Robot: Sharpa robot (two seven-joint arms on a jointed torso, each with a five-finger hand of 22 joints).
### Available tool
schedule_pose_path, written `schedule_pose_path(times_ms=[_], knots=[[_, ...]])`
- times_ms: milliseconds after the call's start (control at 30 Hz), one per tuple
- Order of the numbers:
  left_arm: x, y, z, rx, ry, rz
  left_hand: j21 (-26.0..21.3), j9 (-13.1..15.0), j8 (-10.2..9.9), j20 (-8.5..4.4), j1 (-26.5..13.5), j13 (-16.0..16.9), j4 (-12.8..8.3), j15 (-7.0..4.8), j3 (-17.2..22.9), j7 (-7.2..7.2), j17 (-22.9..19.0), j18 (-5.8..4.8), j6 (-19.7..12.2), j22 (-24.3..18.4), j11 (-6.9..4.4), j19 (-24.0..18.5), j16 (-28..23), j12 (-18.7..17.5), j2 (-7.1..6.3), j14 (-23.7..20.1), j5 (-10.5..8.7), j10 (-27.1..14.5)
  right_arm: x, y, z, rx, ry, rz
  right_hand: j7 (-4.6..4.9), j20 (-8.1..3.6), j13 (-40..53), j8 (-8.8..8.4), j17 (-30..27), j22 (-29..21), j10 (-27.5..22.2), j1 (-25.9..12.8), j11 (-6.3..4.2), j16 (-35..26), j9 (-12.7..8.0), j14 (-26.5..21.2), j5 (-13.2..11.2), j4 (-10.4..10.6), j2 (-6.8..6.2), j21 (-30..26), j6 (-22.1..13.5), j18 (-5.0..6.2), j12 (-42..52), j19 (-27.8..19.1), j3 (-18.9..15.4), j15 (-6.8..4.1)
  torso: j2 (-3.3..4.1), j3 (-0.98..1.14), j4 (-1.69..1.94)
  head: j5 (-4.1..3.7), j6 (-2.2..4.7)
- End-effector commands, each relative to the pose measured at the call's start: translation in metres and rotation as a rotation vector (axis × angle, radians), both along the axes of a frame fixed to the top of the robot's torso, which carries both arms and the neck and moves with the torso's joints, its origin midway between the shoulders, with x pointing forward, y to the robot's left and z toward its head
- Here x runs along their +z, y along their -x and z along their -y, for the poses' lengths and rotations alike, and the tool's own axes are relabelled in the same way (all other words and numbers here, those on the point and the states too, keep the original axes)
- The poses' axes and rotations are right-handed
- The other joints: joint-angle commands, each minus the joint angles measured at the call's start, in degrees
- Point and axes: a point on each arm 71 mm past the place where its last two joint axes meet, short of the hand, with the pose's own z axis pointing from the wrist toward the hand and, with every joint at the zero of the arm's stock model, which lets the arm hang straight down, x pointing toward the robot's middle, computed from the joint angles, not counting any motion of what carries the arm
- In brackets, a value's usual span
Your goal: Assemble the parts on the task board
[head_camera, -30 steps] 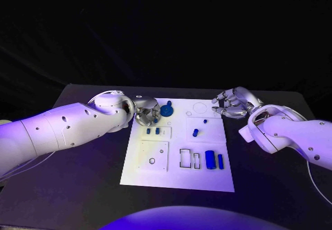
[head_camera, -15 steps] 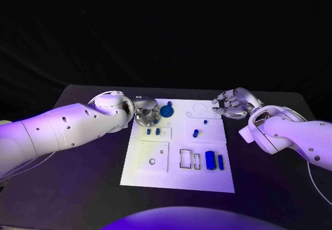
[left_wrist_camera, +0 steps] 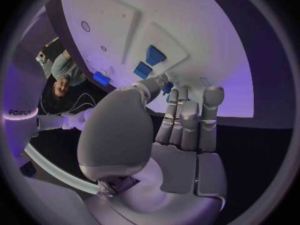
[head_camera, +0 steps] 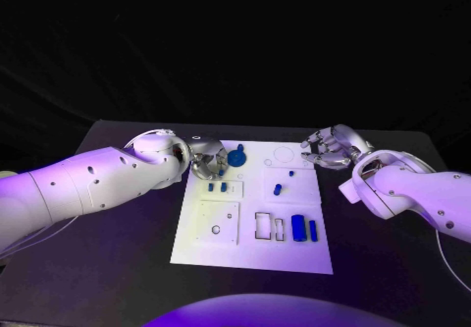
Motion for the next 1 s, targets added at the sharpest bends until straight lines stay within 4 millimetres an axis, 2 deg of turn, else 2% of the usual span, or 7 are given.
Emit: schedule_pose_path(times_ms=[33,300,700,1000], knots=[[0.0014,0.0008,0.0019,-0.009,0.019,0.004,-0.28,0.02,-0.2,0.05,-0.2,0.37,0.34,0.0,-0.84,0.64,-0.26,0.79,0.39,-0.11,0.0,-0.38,-0.22,0.69,-0.42,-0.54,-0.21,-0.66,-0.0001,0.0003,-0.0007,0.008,0.006,0.006,0.14,-0.04,-0.11,0.39,4.29,9.58,-0.32,-0.79,-0.24,-0.38,0.06,3.44,0.15,-0.27,-0.06,-0.2,-0.47,1.0,-0.27,0.2,0.33,-0.11,-0.02,0.0,-0.03,0.02,-0.04],[0.0017,0.0014,0.002,-0.003,0.045,-0.015,-0.66,0.75,0.83,0.04,0.25,1.41,1.42,-0.18,-2.59,0.8,-1.03,0.88,3.43,-0.58,-0.25,-0.59,-0.15,2.8,0.21,-0.88,-0.22,-1.95,-0.0004,0.0003,-0.0006,0.008,0.007,0.004,0.14,-0.04,-0.11,0.39,4.29,9.58,-0.32,-0.79,-0.24,-0.38,0.06,3.44,0.15,-0.27,-0.06,-0.2,-0.47,1.0,-0.27,0.2,0.33,-0.11,0.01,0.02,-0.02,-0.01,-0.06],[0.003,0.0014,0.0017,0.016,0.101,-0.04,-0.84,1.12,1.21,-0.02,1.2,1.77,1.89,-0.23,-2.32,0.73,-1.77,0.92,4.58,-0.78,-0.31,-0.74,-0.23,3.69,1.4,-1.3,-0.2,-2.78,-0.001,0.0004,-0.0009,0.009,0.007,0.002,0.14,-0.04,-0.09,0.4,4.44,9.64,-0.31,-0.8,-0.24,-0.31,0.05,3.47,0.15,-0.27,-0.05,-0.08,-0.49,0.97,-0.25,0.26,0.34,-0.12,-0.01,0.03,-0.03,-0.03,-0.07],[0.0025,0.0013,0.0007,0.021,0.099,-0.048,-0.84,1.2,1.22,-0.06,1.7,1.89,1.91,-0.27,-1.88,0.75,-2.04,0.93,4.78,-0.78,-0.34,-0.73,-0.22,4.04,1.82,-1.38,-0.23,-2.84,-0.0012,0.0005,-0.0011,0.009,0.007,0.001,0.14,-0.04,-0.09,0.4,4.44,9.64,-0.31,-0.8,-0.24,-0.31,0.05,3.47,0.15,-0.27,-0.05,-0.08,-0.49,0.97,-0.25,0.26,0.34,-0.12,0.0,0.05,0.0,0.01,-0.07]])
